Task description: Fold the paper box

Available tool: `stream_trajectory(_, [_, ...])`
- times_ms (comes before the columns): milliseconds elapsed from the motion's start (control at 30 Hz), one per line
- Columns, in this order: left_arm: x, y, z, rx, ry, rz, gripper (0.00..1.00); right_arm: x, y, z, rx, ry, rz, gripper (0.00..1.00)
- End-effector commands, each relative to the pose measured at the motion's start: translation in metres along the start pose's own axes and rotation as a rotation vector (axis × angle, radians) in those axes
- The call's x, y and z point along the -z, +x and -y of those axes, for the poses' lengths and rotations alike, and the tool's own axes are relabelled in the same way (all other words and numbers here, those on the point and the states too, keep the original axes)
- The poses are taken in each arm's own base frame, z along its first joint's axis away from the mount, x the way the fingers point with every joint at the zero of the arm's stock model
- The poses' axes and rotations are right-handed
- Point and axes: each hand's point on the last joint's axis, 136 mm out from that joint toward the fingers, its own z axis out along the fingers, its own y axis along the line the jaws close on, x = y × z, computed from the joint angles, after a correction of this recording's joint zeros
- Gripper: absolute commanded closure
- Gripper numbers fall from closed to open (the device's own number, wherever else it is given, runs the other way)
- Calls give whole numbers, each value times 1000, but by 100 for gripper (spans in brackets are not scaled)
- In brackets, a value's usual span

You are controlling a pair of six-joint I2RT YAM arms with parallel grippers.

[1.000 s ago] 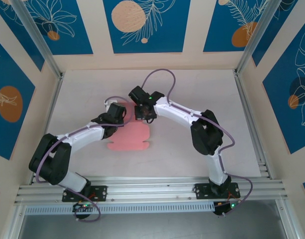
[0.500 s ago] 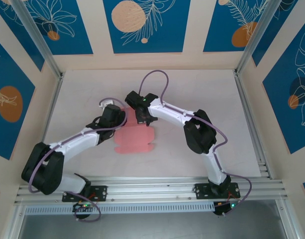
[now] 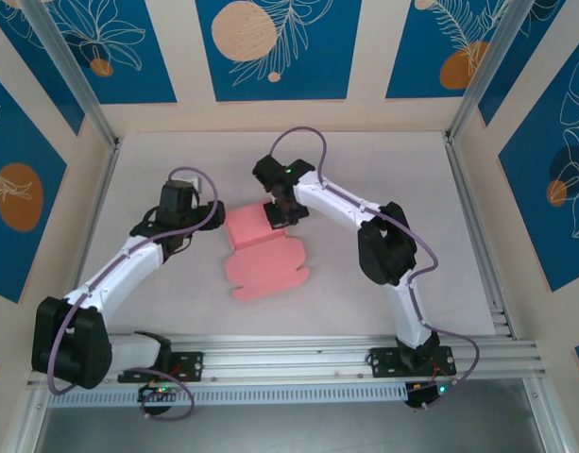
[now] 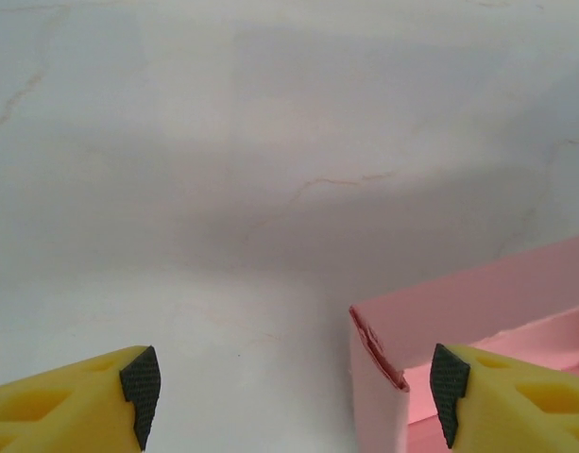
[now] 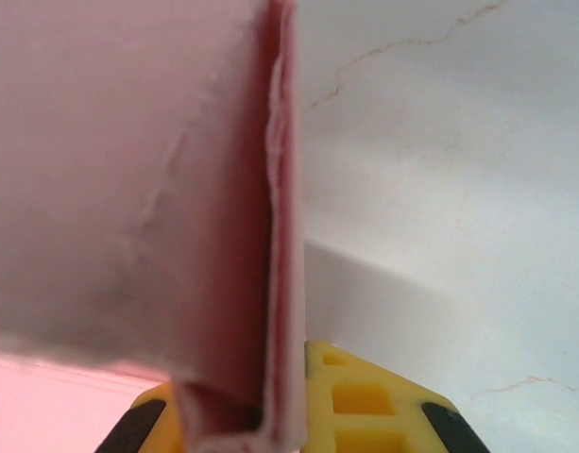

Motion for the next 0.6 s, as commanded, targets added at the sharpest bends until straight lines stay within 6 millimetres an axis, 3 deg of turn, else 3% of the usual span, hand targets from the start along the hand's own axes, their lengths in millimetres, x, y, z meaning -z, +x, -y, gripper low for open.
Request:
stream_trajectory(0, [9, 0, 43, -139, 243, -48, 21, 3, 29, -11, 128, -126, -167, 100])
stream_trajectory(100, [1, 3, 59, -237, 340, -64, 19, -4, 37, -4, 154, -117, -233, 100])
stream_trajectory(233, [-16, 2, 61, -286, 349, -80, 19, -16, 42, 11, 168, -74, -314, 100])
stream_trajectory(367, [-32, 4, 72, -283, 415, -96, 23, -23, 36, 26, 159, -15, -348, 100])
stream_trajectory(567, [-55, 17, 79, -289, 470, -146, 32, -27, 25, 30, 143, -15, -323, 94])
